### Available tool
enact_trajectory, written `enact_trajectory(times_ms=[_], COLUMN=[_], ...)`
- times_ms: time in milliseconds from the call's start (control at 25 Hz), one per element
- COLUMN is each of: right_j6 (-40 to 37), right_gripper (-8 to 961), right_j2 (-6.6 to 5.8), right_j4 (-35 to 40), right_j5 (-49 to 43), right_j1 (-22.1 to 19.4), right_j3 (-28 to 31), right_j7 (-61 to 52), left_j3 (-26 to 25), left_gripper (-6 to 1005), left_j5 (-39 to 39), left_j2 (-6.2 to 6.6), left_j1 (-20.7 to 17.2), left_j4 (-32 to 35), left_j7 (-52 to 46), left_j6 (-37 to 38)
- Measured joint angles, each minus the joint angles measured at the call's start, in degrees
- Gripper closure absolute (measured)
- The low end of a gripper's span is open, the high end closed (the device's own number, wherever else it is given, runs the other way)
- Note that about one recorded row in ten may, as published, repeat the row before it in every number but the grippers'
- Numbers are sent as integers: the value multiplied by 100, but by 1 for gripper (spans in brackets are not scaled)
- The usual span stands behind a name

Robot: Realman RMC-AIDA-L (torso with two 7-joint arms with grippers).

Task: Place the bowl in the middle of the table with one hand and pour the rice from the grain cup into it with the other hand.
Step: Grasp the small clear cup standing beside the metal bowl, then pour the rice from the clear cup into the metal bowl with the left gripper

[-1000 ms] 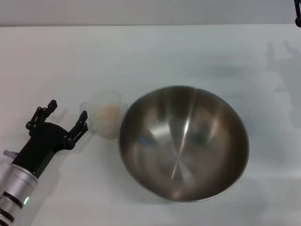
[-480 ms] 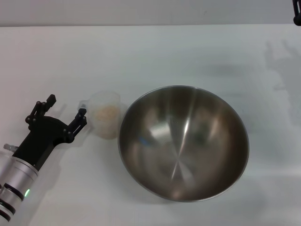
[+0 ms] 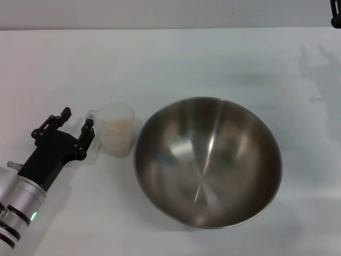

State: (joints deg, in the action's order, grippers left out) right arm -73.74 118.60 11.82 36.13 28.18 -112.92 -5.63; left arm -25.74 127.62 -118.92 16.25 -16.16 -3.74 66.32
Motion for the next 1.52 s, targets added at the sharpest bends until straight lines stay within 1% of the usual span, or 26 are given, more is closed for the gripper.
enact_trajectory(times_ms=[80,280,520,720,840,920,960,1000,1040,1160,1200,1240,1280,1360,1400,1440,1520], right_j6=[0,2,38,85,88,88,88,89,89,88,92,92,94,96,97,97,97], right_gripper=[502,502,503,503,503,503,503,503,502,502,502,502,502,503,503,503,503], right_j2=[1,11,14,15,15,14,15,15,15,13,7,7,3,-2,-9,-9,-12], right_j4=[2,0,-4,-5,-4,-4,-5,-4,-4,-4,-4,-4,-4,-4,-4,-4,-4], right_j5=[0,0,0,0,0,0,0,0,0,0,0,0,0,0,-7,-7,-13], right_j1=[1,3,17,30,30,30,30,34,34,39,51,51,59,83,105,105,128], right_j3=[0,0,10,10,22,43,49,66,66,138,184,184,199,238,301,301,340], right_j7=[0,0,0,0,0,0,0,0,0,1,23,23,32,43,50,50,54], left_j3=[0,1,-27,-61,-161,-256,-306,-347,-347,-323,-288,-288,-266,-180,-108,-108,-81], left_gripper=[285,533,752,968,970,971,971,971,972,972,972,973,973,975,975,976,975], left_j5=[0,0,0,0,0,0,0,5,5,34,47,47,70,209,413,413,679], left_j2=[0,1,7,3,0,-9,-12,-16,-16,-18,-18,-18,-18,-17,-17,-17,-17], left_j1=[15,50,78,103,119,131,145,176,176,230,268,268,286,364,439,439,487], left_j4=[-2,-10,-10,-10,-10,-14,-16,-36,-36,-118,-208,-208,-244,-308,-308,-308,-306], left_j7=[-10,-171,-217,-357,-367,-202,-63,371,371,1327,2229,2229,2572,3619,4421,4421,5256], left_j6=[-34,-99,-112,-119,-55,85,194,485,485,980,1313,1313,1416,1656,1798,1798,1876])
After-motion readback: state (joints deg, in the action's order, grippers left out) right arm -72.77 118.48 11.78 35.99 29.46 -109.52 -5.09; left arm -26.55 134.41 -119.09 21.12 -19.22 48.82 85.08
